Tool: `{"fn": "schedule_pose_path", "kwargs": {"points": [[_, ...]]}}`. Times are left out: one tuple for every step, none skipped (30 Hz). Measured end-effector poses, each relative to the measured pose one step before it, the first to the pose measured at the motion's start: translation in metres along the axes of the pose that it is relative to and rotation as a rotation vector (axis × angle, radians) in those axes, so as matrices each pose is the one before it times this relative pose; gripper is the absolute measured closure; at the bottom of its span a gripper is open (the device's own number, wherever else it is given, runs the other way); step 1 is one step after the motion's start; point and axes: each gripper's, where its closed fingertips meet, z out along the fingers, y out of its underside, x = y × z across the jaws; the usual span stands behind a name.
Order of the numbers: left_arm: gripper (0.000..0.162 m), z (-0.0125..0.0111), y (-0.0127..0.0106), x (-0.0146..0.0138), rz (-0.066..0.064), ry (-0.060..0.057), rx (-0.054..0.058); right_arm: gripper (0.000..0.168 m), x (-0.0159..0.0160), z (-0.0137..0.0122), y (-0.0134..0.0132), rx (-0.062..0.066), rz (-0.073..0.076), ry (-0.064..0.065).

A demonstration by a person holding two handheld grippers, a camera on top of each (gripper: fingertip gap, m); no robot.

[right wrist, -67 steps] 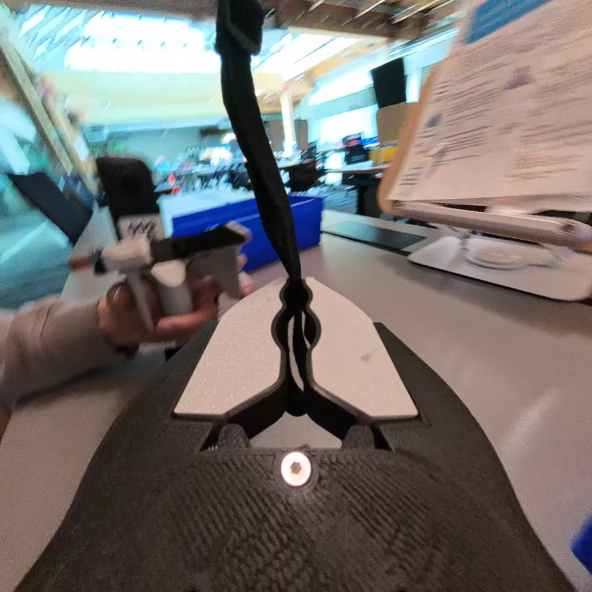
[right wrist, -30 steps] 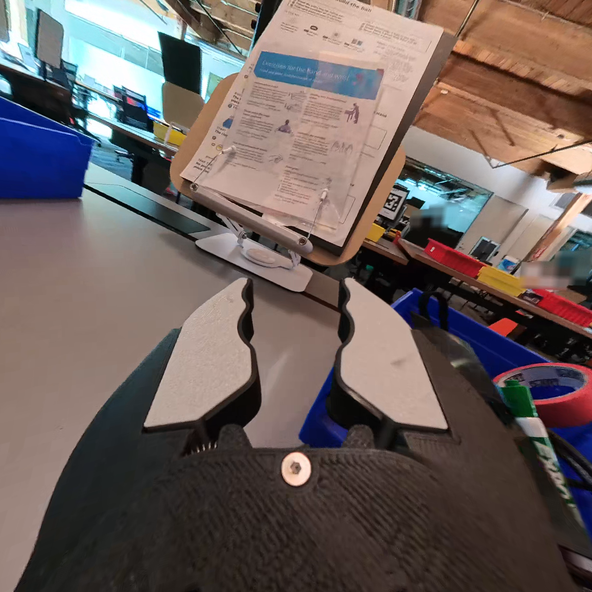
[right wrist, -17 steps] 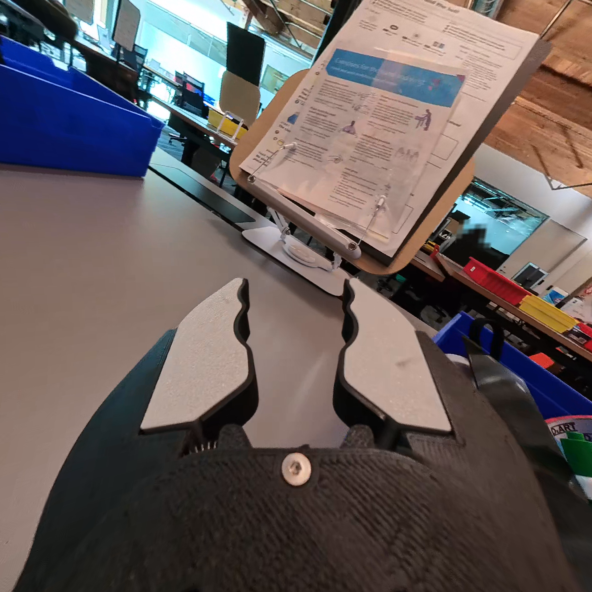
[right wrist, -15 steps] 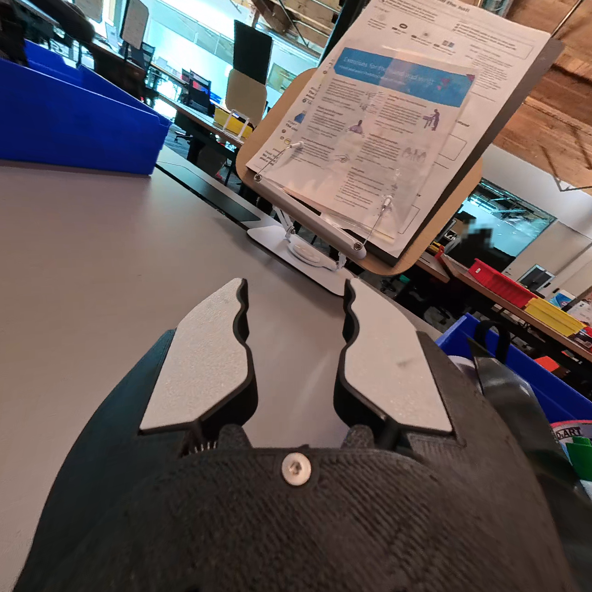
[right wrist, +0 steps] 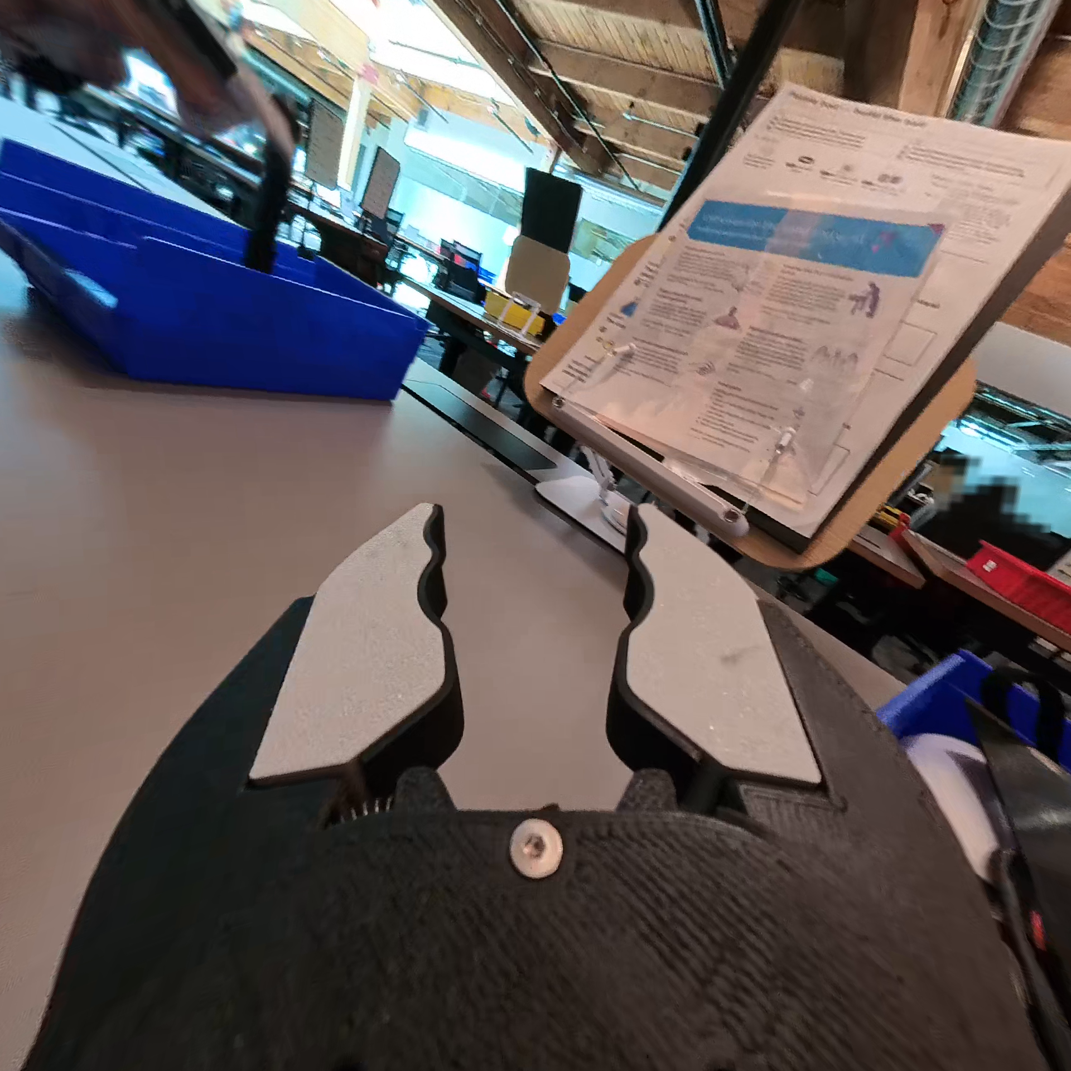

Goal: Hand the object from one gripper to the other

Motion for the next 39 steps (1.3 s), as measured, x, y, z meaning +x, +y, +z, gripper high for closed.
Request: {"fn": "schedule_pose_path", "kwargs": {"points": [[0.116,-0.01904,-0.02053,0.0132,0.0002,0.0236,0.0902,0.107,-0.00752,-0.00011,-0.00213,0.0055,0.0086,-0.0287],[0.116,-0.01712,-0.01964,0.01623,-0.0063,0.0322,0.0844,0.106,-0.00819,-0.00027,-0.00342,0.0065,0.0205,-0.0286],[0.117,-0.01488,-0.01792,0.01954,-0.0071,0.042,0.0776,0.105,-0.00917,-0.00023,-0.00551,0.0093,0.0266,-0.0308],[0.117,-0.01245,-0.01504,0.023,-0.0037,0.0519,0.0694,0.105,-0.01052,0.00015,-0.00766,0.0095,0.0221,-0.0349],[0.117,-0.00961,-0.0116,0.02644,0.0022,0.0634,0.0594,0.102,-0.01282,0.00035,-0.00983,0.0085,0.0114,-0.0449],[0.117,-0.00693,-0.00796,0.02967,0.004,0.0759,0.0513,0.099,-0.01555,0.00058,-0.01145,0.0063,0.0035,-0.0612],[0.117,-0.00408,-0.00441,0.03248,-0.0012,0.0891,0.0425,0.095,-0.01781,0.00082,-0.01193,0.0012,0.0067,-0.0727],[0.117,-0.00117,-0.0008,0.03528,-0.0026,0.1078,0.0325,0.089,-0.018,0.00116,-0.01143,-0.0063,0.0198,-0.0737],[0.117,0.00183,0.0018,0.03682,0.0001,0.1219,0.0282,0.08,-0.01843,0.00108,-0.01068,-0.0095,0.038,-0.076],[0.117,0.00467,0.00333,0.03489,-0.0014,0.1168,0.0253,0.07,-0.01827,0.00027,-0.01072,0.0029,0.0463,-0.0758],[0.117,0.00721,0.00435,0.03075,0.002,0.1035,0.0213,0.07,-0.01482,-0.00106,-0.01019,0.0148,0.0324,-0.0518],[0.117,0.00835,0.00499,0.02537,0.0028,0.0837,0.0147,0.072,-0.00957,-0.00227,-0.00878,0.0201,0.0104,-0.019],[0.117,0.0087,0.00476,0.02006,-0.0006,0.0644,0.0083,0.072,-0.00609,-0.00315,-0.00609,0.0128,-0.0043,-0.0009],[0.117,0.00822,0.00416,0.01688,0.0078,0.0582,0.007,0.072,-0.00338,-0.0035,-0.00191,-0.0059,-0.0096,0.0081],[0.117,0.0077,0.00356,0.01326,0.0022,0.0455,0.0049,0.073,-0.00024,-0.00385,0.00195,-0.025,-0.0129,0.0205],[0.117,0.00695,0.00327,0.00946,-0.0039,0.0301,-0.0008,0.073,0.00064,-0.00447,0.00344,-0.0316,-0.0167,0.0234],[0.117,0.00635,0.00309,0.00734,-0.0031,0.0226,-0.006,0.075,-0.0017,-0.00471,0.00291,-0.0242,-0.0177,0.0068],[0.117,0.00554,0.00156,0.00689,0.0004,0.0238,-0.0021,0.082,-0.00434,-0.00464,0.00164,-0.0107,-0.0164,-0.0083],[0.117,0.00464,-0.00001,0.00666,0.0007,0.0239,0.0038,0.095,-0.0038,-0.00438,0.00158,-0.0068,-0.0206,-0.0045],[0.117,0.00374,-0.00089,0.00582,0.0016,0.0201,0.0023,0.117,-0.00138,-0.00425,0.00188,-0.0103,-0.0247,0.0094],[0.117,0.0029,-0.00061,0.00401,0.0125,0.0095,-0.007,0.117,0.0002,-0.00345,0.00023,-0.0034,-0.0131,0.0138],[0.117,0.00203,0.0001,0.00237,0.0268,0.0003,-0.0126,0.118,0.00068,-0.00323,0.00038,-0.0084,-0.0075,0.0103],[0.117,0.00161,-0.0008,0.00194,0.0176,0.0015,-0.0052,0.118,0.00135,-0.00299,-0.00086,-0.0008,-0.0158,0.0145],[0.117,0.00157,-0.00178,0.00096,0.0083,-0.0019,0.006,0.119,0.00209,-0.00228,-0.00114,0.0002,-0.0056,0.0198],[0.117,0.00165,-0.00162,0.00058,0.003,-0.0048,0.0105,0.12,0.00157,-0.00132,-0.00041,-0.0028,-0.0028,0.0159],[0.117,0.0016,-0.00096,0.00053,-0.006,-0.0074,0.0104,0.12,0.00288,-0.00085,0.00037,-0.0048,-0.0124,0.0291],[0.117,0.00125,-0.00005,-0.00284,-0.0167,-0.0332,0.0089,0.12,0.00982,-0.00154,0.00077,-0.0087,-0.0304,0.0792],[0.112,0.00077,0.00061,-0.00669,-0.0208,-0.0613,0.0061,0.12,0.01297,-0.00257,0.00301,-0.0297,-0.0488,0.0964],[0.099,0.00061,0.00262,-0.0058,-0.018,-0.0529,-0.0056,0.12,0.0151,-0.00353,0.0051,-0.0454,-0.0663,0.1068],[0.094,0.00061,0.00467,-0.0027,-0.0208,-0.0268,-0.0199,0.12,0.01806,-0.00455,0.00626,-0.0488,-0.0911,0.1278],[0.093,0.0009,0.00513,-0.00146,-0.0283,-0.0172,-0.0239,0.121,0.01812,-0.00492,0.0073,-0.0514,-0.1115,0.1287],[0.085,0.00161,0.00452,-0.00063,-0.0305,-0.0103,-0.0233,0.12,0.01404,-0.00413,0.00728,-0.047,-0.1258,0.1001],[0.085,0.00184,0.00448,0.00022,-0.0284,0.0013,-0.026,0.121,0.01002,-0.00368,0.00594,-0.0314,-0.1237,0.0743],[0.093,0.00204,0.00497,-0.00248,-0.0314,-0.0105,-0.0345,0.12,0.00692,-0.00365,0.00311,-0.0076,-0.1031,0.057],[0.095,0.0027,0.00517,-0.00508,-0.0257,-0.0192,-0.0414,0.121,0.00375,-0.00348,0.00121,0.0056,-0.0672,0.0361],[0.094,0.00327,0.0058,-0.00633,-0.0109,-0.0193,-0.0464,0.12,-0.00022,-0.00347,-0.00211,0.0275,-0.038,0.0068],[0.093,0.00354,0.00628,-0.00712,-0.0018,-0.0176,-0.0476,0.121,-0.00184,-0.0033,-0.00344,0.0331,-0.0297,-0.0011],[0.091,0.00395,0.00542,-0.00468,-0.0019,0.0018,-0.0389,0.12,-0.00238,-0.00298,-0.00283,0.0202,-0.0409,-0.0005],[0.091,0.00382,0.00383,-0.00019,-0.0113,0.0304,-0.0255,0.12,-0.00259,-0.00253,-0.00145,0.0024,-0.0553,0.0012]]}}
